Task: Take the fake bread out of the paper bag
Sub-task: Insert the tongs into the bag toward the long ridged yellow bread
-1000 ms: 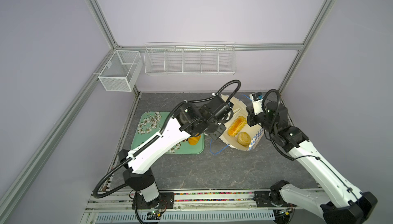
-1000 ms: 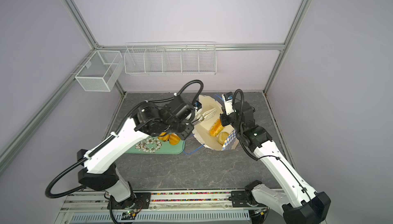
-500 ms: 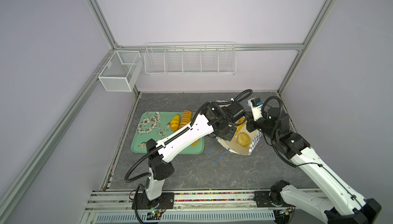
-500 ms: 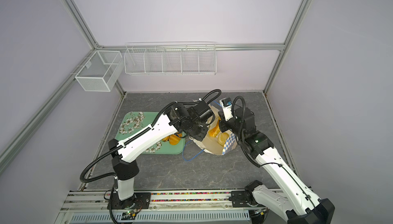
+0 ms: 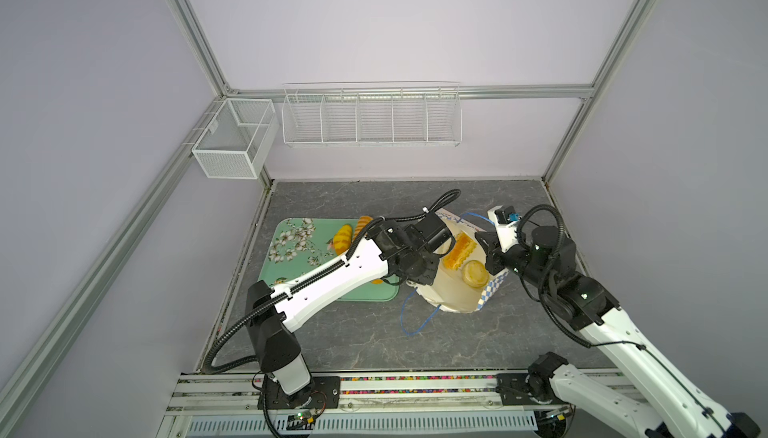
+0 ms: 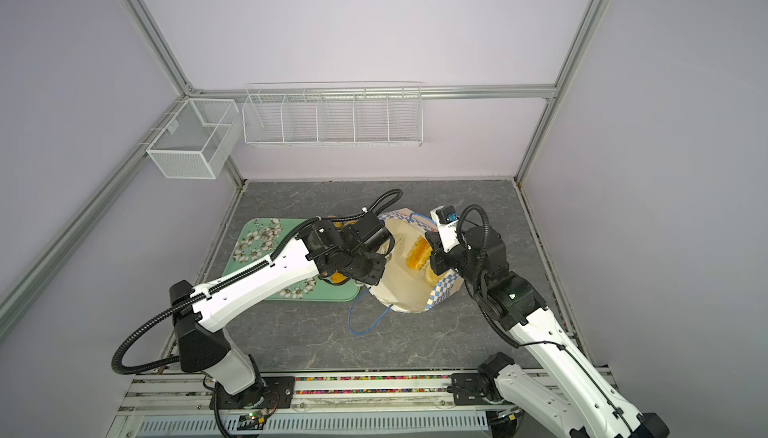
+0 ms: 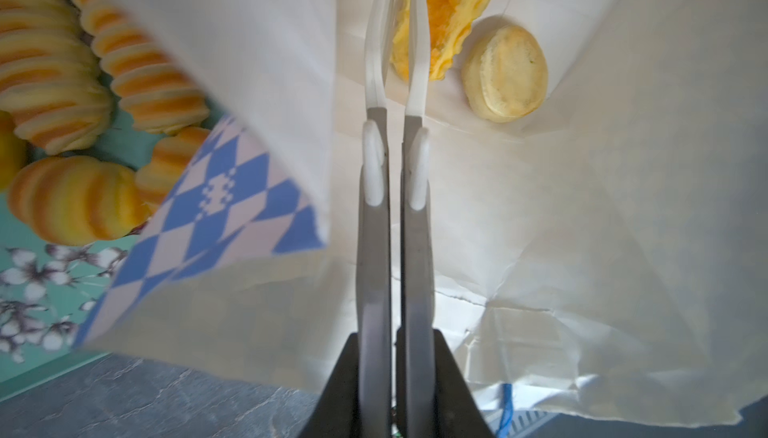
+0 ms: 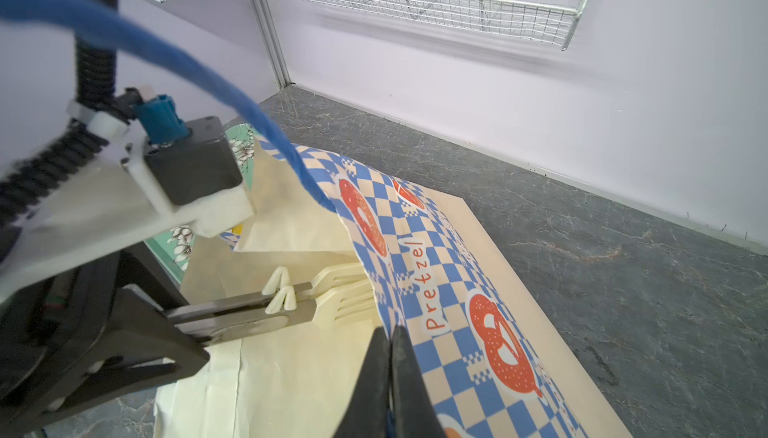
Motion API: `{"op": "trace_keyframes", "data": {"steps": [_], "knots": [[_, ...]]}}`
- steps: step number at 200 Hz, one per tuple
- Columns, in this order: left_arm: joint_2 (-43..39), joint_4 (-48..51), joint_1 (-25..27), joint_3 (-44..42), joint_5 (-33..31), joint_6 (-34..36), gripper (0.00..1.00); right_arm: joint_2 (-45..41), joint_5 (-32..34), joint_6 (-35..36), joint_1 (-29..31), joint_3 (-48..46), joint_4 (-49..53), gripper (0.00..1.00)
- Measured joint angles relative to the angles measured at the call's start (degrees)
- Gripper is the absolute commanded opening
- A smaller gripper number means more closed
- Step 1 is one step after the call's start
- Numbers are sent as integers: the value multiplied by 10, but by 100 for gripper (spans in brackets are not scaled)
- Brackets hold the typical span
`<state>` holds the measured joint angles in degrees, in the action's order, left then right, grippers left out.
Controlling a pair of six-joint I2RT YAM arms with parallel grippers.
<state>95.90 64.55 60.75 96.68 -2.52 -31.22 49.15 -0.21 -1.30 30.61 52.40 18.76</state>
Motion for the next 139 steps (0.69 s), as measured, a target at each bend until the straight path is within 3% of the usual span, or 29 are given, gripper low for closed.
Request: {"op": "trace_keyframes", "data": {"steps": [47,139], "knots": [[25,-43,19,33,27,30,31,0,-10,-4,0,16,17,7],[67,-47,19,40,-58,89,36,28,-11,-4,0,39,35,7]]}}
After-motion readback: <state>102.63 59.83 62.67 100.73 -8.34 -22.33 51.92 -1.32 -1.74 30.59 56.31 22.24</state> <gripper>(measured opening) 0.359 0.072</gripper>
